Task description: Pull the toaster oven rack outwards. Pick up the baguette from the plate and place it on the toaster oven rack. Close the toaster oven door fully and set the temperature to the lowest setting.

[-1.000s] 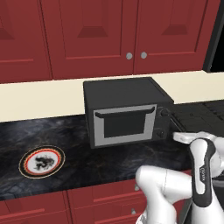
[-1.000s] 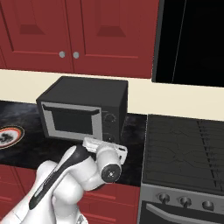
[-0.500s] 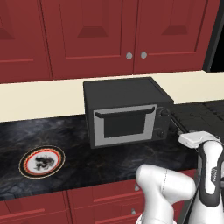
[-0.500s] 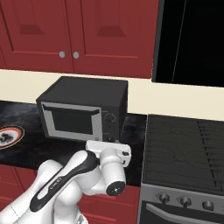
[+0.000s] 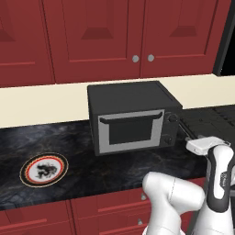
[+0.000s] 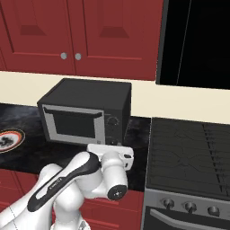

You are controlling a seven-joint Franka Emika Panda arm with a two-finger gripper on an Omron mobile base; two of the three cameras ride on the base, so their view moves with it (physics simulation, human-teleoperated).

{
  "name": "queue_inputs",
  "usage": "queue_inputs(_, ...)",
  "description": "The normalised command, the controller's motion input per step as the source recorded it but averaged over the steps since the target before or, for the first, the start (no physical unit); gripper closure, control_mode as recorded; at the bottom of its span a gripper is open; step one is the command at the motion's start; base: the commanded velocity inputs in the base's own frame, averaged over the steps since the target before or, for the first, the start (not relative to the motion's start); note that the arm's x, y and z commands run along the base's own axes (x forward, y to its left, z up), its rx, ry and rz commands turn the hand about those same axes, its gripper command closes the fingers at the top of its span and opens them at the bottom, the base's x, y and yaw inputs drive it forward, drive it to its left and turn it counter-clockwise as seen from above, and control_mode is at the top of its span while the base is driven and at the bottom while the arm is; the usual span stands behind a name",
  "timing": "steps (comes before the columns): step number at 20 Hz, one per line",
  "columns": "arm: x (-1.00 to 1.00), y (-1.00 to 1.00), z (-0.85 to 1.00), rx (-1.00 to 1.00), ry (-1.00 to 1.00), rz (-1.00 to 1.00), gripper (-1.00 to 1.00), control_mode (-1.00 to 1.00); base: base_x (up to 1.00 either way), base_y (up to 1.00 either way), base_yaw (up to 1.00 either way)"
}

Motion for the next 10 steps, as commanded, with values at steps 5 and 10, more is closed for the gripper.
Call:
queue_inputs(5, 0.18, 0.11, 0.00, 0.01, -0.02, 0.00, -1.00, -1.00, 0.00, 0.00, 0.00)
queue_inputs(10, 0.09, 0.13, 0.00, 0.19, 0.00, -0.03, -1.00, -1.00, 0.00, 0.00, 0.00)
